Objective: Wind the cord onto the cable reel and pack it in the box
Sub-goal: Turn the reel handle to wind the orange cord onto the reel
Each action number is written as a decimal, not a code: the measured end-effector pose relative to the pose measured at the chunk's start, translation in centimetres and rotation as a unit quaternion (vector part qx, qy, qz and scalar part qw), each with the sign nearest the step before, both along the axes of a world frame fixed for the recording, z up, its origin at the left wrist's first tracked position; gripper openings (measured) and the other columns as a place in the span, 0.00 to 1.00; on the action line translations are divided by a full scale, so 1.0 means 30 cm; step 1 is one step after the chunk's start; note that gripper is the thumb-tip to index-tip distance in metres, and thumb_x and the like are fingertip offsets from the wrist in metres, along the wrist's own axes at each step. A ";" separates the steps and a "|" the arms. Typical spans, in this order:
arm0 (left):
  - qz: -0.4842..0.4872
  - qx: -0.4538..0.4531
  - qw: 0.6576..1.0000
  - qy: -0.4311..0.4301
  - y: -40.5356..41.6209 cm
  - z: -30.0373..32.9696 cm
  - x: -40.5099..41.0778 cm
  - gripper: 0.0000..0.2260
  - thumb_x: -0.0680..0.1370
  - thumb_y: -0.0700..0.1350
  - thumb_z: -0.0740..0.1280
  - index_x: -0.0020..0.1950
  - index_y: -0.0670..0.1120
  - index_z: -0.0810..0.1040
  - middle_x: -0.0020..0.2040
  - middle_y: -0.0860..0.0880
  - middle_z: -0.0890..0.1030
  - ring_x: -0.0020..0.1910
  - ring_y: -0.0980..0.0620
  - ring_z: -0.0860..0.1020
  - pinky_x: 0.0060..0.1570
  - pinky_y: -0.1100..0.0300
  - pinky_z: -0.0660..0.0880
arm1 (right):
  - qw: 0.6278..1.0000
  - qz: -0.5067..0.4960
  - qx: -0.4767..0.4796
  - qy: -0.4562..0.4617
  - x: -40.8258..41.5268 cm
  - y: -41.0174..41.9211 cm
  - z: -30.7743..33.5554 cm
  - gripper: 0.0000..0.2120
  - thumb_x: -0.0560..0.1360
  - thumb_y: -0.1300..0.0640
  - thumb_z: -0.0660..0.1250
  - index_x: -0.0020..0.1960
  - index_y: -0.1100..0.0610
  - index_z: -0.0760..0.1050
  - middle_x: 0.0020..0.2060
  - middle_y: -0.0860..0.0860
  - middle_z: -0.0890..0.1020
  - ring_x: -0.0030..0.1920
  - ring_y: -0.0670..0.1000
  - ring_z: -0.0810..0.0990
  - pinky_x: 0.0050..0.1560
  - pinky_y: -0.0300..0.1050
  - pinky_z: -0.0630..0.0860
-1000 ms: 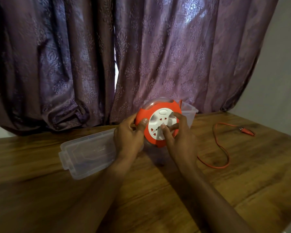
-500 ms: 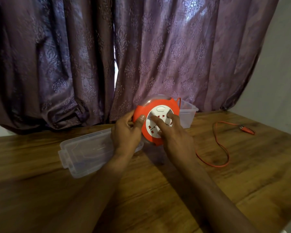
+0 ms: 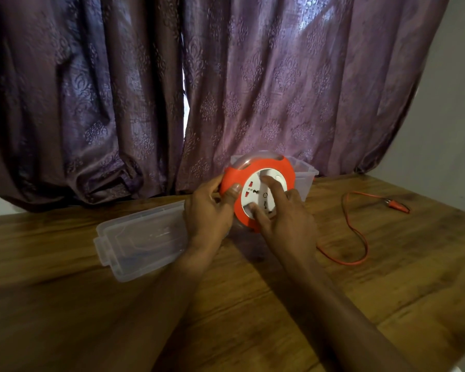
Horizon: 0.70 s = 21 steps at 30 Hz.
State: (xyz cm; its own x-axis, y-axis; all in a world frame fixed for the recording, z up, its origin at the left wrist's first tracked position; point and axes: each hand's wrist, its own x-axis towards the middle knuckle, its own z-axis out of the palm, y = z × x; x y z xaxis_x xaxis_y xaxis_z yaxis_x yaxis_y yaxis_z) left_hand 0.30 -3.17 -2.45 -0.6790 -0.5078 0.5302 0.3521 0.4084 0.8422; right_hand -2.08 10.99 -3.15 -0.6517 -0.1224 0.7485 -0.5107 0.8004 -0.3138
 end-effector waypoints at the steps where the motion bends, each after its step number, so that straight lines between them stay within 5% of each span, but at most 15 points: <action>1: 0.003 -0.008 1.000 -0.004 0.005 0.001 0.004 0.22 0.71 0.64 0.67 0.62 0.58 0.79 0.48 0.55 0.86 0.47 0.55 0.83 0.52 0.51 0.80 | 1.000 -0.003 -0.020 -0.007 -0.002 0.002 0.001 0.27 0.73 0.36 0.63 0.69 0.38 0.62 0.49 0.51 0.78 0.43 0.56 0.80 0.39 0.50 0.78; 8: -0.002 -0.032 0.999 0.010 0.035 -0.002 0.026 0.22 0.71 0.62 0.67 0.62 0.55 0.81 0.50 0.53 0.85 0.50 0.53 0.82 0.53 0.49 0.79 | 0.978 0.025 -0.194 -0.078 -0.011 0.008 -0.009 0.22 0.72 0.35 0.64 0.59 0.47 0.69 0.33 0.47 0.80 0.40 0.53 0.81 0.42 0.48 0.74; 12: 0.001 -0.018 1.000 0.005 0.022 -0.005 0.021 0.22 0.71 0.63 0.67 0.60 0.55 0.81 0.47 0.54 0.86 0.47 0.53 0.83 0.51 0.49 0.80 | 0.977 0.065 -0.201 -0.040 -0.015 0.027 -0.008 0.16 0.76 0.41 0.63 0.59 0.49 0.70 0.32 0.46 0.79 0.36 0.50 0.80 0.39 0.48 0.74; 17: 0.010 0.006 1.000 0.001 -0.008 0.003 0.008 0.20 0.72 0.62 0.68 0.60 0.56 0.81 0.46 0.56 0.85 0.47 0.55 0.83 0.51 0.48 0.80 | 0.992 0.061 -0.099 0.040 -0.006 0.040 0.016 0.17 0.77 0.51 0.66 0.65 0.48 0.70 0.49 0.48 0.77 0.45 0.50 0.77 0.39 0.46 0.72; 21: 0.009 0.015 1.000 -0.004 -0.013 0.008 0.012 0.16 0.75 0.57 0.70 0.61 0.56 0.81 0.45 0.58 0.84 0.47 0.56 0.83 0.52 0.48 0.80 | 0.996 0.068 0.049 0.012 -0.003 0.006 0.017 0.28 0.73 0.60 0.67 0.68 0.41 0.65 0.66 0.53 0.69 0.61 0.56 0.74 0.47 0.50 0.77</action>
State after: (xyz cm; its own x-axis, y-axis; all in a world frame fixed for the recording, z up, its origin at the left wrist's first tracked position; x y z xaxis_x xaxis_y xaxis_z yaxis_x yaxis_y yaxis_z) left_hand 0.67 -3.57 -2.20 -0.6741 -0.5352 0.5090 0.3384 0.3888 0.8569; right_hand -2.16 11.16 -2.65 -0.6064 -0.2824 0.7433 -0.6235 0.7490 -0.2241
